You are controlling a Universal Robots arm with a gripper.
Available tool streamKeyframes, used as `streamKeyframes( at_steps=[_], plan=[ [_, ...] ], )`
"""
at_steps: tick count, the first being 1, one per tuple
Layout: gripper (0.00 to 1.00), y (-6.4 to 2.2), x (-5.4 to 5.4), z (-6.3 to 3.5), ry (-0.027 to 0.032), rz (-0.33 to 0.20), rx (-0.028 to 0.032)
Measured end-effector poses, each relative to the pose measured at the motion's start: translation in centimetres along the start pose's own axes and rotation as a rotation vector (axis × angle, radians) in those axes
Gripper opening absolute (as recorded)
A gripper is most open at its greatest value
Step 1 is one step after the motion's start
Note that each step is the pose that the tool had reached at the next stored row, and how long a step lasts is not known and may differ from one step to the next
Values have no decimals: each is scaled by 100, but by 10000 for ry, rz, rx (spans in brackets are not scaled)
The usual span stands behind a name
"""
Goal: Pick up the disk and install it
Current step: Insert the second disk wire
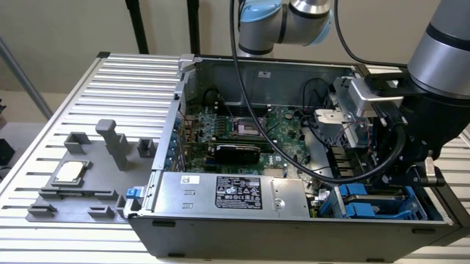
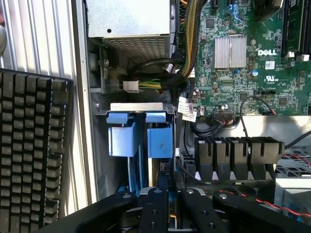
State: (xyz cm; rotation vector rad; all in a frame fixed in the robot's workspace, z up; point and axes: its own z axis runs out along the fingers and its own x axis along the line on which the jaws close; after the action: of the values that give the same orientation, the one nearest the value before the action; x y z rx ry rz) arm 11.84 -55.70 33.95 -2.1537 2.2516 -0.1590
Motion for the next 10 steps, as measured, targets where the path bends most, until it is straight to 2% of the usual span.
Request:
streamKeyframes(
  at_steps=[10],
  plan=[
    [16,9,-1,41,2,0,18]
  ],
)
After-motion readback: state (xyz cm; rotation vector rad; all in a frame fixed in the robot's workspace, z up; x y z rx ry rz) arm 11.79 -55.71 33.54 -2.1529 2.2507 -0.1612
